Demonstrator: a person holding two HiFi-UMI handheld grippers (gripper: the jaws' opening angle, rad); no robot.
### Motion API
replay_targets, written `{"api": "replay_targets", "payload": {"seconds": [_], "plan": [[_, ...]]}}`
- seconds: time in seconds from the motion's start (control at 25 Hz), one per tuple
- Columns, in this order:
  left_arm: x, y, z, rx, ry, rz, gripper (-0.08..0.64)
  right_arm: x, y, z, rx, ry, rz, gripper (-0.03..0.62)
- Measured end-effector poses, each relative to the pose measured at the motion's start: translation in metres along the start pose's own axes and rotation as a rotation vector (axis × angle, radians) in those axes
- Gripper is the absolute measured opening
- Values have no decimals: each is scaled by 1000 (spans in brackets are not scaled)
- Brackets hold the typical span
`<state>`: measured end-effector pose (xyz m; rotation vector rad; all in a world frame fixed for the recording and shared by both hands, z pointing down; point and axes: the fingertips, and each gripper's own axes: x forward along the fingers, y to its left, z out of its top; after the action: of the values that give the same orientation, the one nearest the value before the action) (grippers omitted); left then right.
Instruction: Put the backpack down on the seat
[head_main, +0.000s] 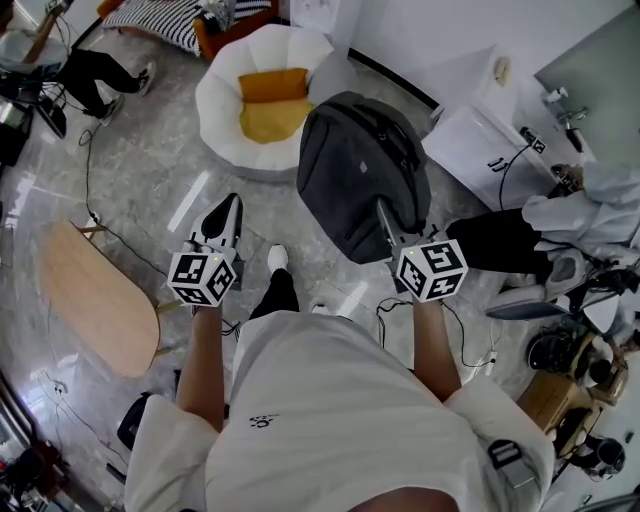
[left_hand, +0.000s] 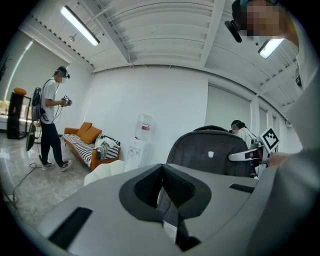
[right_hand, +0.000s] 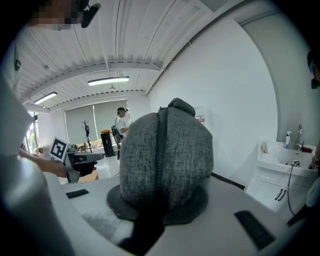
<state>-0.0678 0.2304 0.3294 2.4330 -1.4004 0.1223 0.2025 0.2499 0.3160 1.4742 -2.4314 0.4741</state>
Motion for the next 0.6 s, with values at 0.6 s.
{"api": "replay_targets", "payload": {"seconds": [0.6], "plan": [[72,109,32,-16,11,-72,17,117,13,49,7,-11,-62,71]]}}
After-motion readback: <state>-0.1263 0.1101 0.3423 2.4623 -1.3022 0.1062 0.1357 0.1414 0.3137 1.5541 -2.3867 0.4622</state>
